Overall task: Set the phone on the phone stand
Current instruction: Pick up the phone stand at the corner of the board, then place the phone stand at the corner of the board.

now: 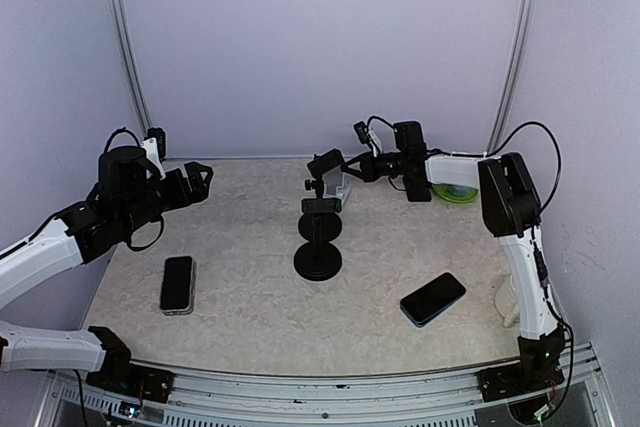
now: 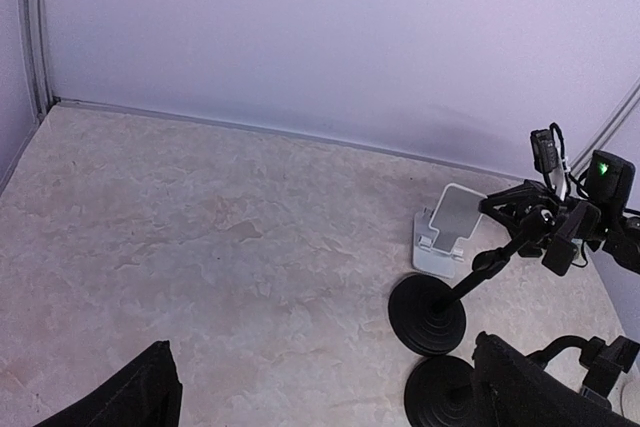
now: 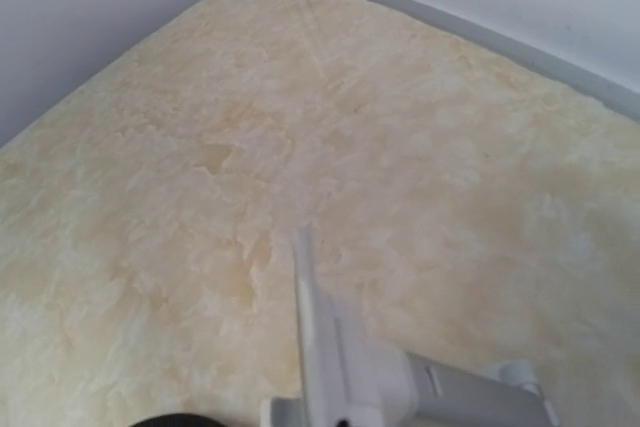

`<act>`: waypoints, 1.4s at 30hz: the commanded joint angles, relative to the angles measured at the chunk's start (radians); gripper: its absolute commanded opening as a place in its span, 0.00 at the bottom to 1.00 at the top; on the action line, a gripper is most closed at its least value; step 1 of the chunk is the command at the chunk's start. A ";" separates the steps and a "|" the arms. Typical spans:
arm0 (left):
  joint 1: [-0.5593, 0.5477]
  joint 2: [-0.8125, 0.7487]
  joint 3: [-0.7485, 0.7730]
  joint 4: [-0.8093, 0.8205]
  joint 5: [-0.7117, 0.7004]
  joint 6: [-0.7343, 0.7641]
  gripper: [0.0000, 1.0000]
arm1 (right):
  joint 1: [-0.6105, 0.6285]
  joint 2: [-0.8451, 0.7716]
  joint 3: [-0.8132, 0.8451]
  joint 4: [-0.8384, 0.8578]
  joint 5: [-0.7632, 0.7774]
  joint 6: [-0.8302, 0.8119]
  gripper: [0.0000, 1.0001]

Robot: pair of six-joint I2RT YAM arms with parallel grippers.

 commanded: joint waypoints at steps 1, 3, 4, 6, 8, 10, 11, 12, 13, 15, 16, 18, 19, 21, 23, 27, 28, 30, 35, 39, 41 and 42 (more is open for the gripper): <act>0.009 -0.016 -0.014 0.004 -0.006 -0.004 0.99 | -0.008 -0.128 -0.024 -0.054 0.025 -0.070 0.00; 0.008 -0.017 -0.018 0.007 -0.004 -0.004 0.99 | -0.015 -0.158 -0.050 -0.057 0.029 -0.082 0.00; 0.008 -0.018 -0.020 0.008 -0.002 -0.005 0.99 | -0.020 -0.170 -0.063 -0.058 0.032 -0.088 0.00; 0.008 -0.020 -0.021 0.008 -0.003 -0.004 0.99 | -0.028 -0.191 -0.084 -0.065 0.035 -0.101 0.00; 0.008 -0.022 -0.022 0.006 -0.004 -0.004 0.99 | -0.039 -0.203 -0.090 -0.094 0.045 -0.120 0.00; 0.009 -0.026 -0.023 0.006 -0.006 -0.003 0.99 | -0.048 -0.212 -0.096 -0.119 0.060 -0.141 0.00; 0.009 -0.028 -0.024 0.007 -0.008 -0.003 0.99 | -0.054 -0.217 -0.102 -0.127 0.068 -0.149 0.00; 0.009 -0.028 -0.025 0.008 -0.008 -0.003 0.99 | -0.059 -0.220 -0.107 -0.132 0.073 -0.156 0.00; 0.008 -0.028 -0.025 0.007 -0.007 -0.003 0.99 | -0.066 -0.223 -0.111 -0.139 0.075 -0.163 0.00; 0.009 -0.026 -0.025 0.006 -0.007 -0.003 0.99 | -0.077 -0.223 -0.111 -0.160 0.075 -0.181 0.00; 0.008 -0.026 -0.025 0.006 -0.007 -0.003 0.99 | -0.083 -0.221 -0.108 -0.174 0.077 -0.189 0.00; 0.010 -0.026 -0.025 0.007 -0.007 -0.002 0.99 | -0.093 -0.217 -0.106 -0.190 0.082 -0.201 0.00; 0.009 -0.026 -0.025 0.008 -0.007 -0.001 0.99 | -0.097 -0.215 -0.104 -0.197 0.083 -0.206 0.00; 0.010 -0.022 -0.023 0.010 -0.006 -0.002 0.99 | -0.105 -0.209 -0.103 -0.208 0.088 -0.216 0.00; 0.009 -0.017 -0.021 0.013 -0.003 -0.003 0.99 | -0.107 -0.201 -0.097 -0.220 0.096 -0.229 0.00; 0.009 -0.006 -0.011 0.015 0.003 -0.002 0.99 | -0.107 -0.175 -0.064 -0.258 0.110 -0.253 0.00; 0.010 -0.003 -0.009 0.015 0.004 -0.003 0.99 | -0.107 -0.168 -0.054 -0.266 0.114 -0.256 0.00; 0.009 0.002 -0.004 0.016 0.005 -0.003 0.99 | -0.108 -0.157 -0.046 -0.275 0.126 -0.262 0.00; 0.008 0.015 0.005 0.022 0.013 -0.004 0.99 | -0.113 -0.144 -0.040 -0.275 0.136 -0.266 0.00; 0.007 0.028 0.013 0.022 0.015 -0.003 0.99 | -0.117 -0.124 -0.015 -0.289 0.136 -0.271 0.00; 0.007 0.032 0.018 0.023 0.016 -0.003 0.99 | -0.118 -0.114 -0.001 -0.295 0.128 -0.274 0.00; 0.008 0.035 0.019 0.025 0.017 -0.003 0.99 | -0.118 -0.109 0.007 -0.297 0.120 -0.275 0.00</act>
